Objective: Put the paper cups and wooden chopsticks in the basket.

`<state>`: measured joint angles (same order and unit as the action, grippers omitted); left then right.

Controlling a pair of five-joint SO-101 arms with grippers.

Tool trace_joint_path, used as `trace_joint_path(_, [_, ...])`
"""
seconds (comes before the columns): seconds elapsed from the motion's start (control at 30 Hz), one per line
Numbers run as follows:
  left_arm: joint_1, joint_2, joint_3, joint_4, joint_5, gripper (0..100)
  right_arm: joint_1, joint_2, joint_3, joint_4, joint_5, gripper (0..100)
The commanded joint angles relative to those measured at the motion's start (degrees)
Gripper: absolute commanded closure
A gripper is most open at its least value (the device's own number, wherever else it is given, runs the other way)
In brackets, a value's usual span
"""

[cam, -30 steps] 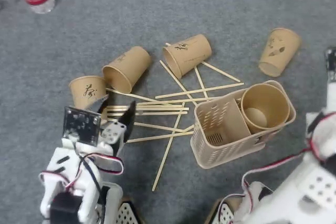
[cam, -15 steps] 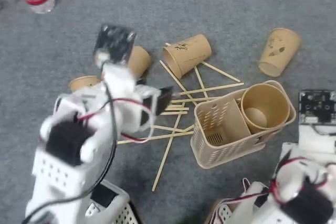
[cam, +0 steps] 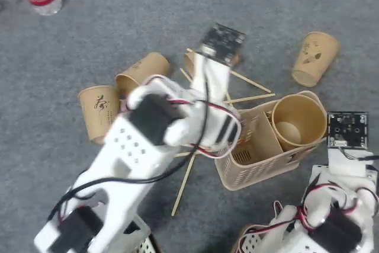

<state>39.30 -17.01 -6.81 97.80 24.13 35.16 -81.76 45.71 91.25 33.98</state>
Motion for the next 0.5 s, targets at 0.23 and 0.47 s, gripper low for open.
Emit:
trace_joint_path(0.23, [-0.62, 15.82, -2.42, -2.29, 0.62, 83, 0.48, -0.66, 1.76, -3.56, -0.62, 81.1])
trace_joint_path(0.47, [-0.7, 16.0, -2.42, -3.87, -5.45, 99, 0.4, -2.42, 2.37, -3.56, -0.7, 81.1])
